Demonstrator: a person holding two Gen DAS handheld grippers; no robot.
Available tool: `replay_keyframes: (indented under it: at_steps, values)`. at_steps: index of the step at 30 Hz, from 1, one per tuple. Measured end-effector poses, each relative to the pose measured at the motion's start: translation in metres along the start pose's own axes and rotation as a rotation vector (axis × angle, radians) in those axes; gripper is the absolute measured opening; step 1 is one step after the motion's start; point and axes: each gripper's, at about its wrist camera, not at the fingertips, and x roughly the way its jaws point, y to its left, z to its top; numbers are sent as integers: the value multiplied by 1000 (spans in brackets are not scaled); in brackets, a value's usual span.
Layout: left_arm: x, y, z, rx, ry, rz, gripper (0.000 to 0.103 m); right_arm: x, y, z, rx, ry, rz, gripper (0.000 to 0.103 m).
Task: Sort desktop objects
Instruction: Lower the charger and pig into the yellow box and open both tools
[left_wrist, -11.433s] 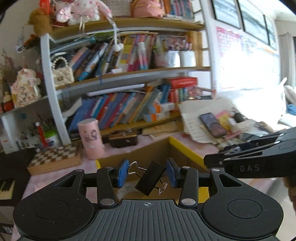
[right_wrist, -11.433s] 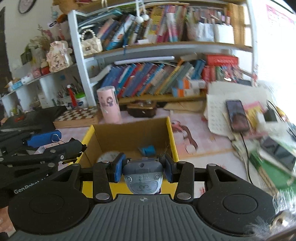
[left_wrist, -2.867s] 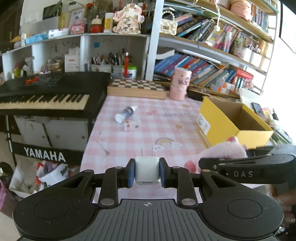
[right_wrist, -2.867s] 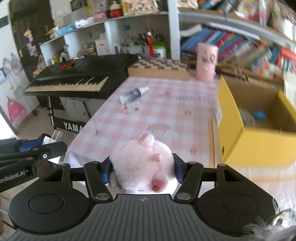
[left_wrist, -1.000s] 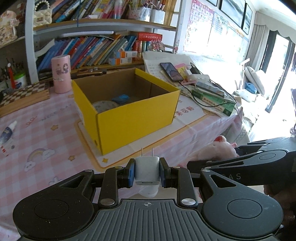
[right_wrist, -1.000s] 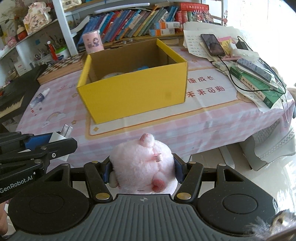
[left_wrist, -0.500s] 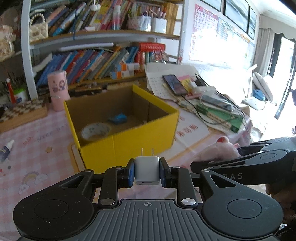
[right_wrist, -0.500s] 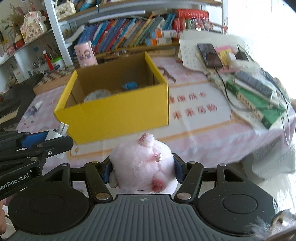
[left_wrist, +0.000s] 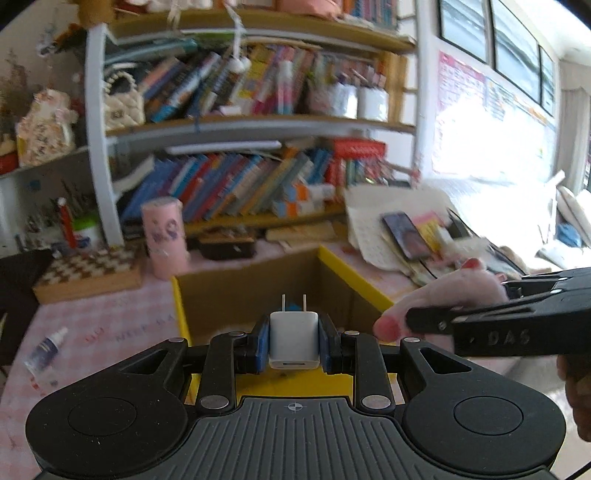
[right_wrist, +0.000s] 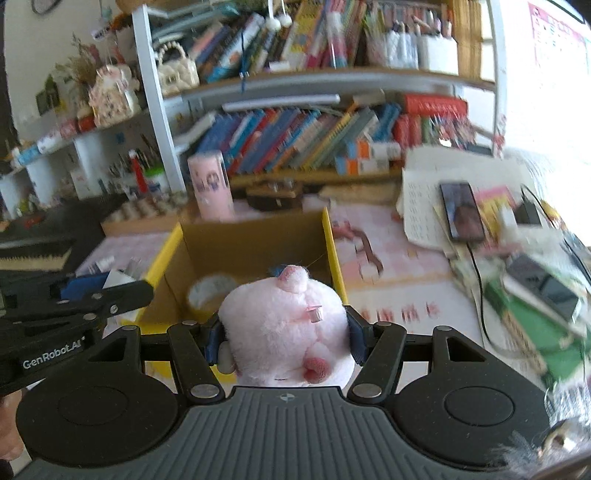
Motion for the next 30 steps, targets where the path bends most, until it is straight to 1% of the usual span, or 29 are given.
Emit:
replay_keyframes:
  at_steps: [2,4,5,7,9,12,14,17,19,22,25,28,30]
  values:
    - [4,5,6,-10,-14,33,25,8,-4,15,-7,-26,20,59]
    - [14,9,10,-15,-9,55,25,18,-7,27,-24,-50,35,60]
    - [22,12,12,-25,1,65,25,26,-8,32,-39,-58,41,60]
    - [40,17,12,-51,37,70,25,45,-9,40,-63,-46,49,60]
    - [58,19,10,-60,74,94,25,65,-10,44,-78,-20,61,60]
    - [83,14,4,9,120,125,25,95,-6,48,-119,21,62,60]
    - [98,10,-1,51,153,128,25,113,-2,50,-149,41,65,60]
    - [121,10,-4,36,232,106,25,139,3,54,-187,82,76,60]
    - [135,11,-6,20,280,99,25,160,6,58,-204,142,82,60]
    - [149,11,-10,14,323,107,25,189,8,62,-216,229,84,60]
    - [161,12,-12,6,366,104,25,210,11,65,-213,285,87,60]
    - [167,12,-14,-4,384,104,25,226,16,66,-220,318,86,61]
    - [165,11,-14,-2,361,101,28,233,18,66,-224,324,89,61]
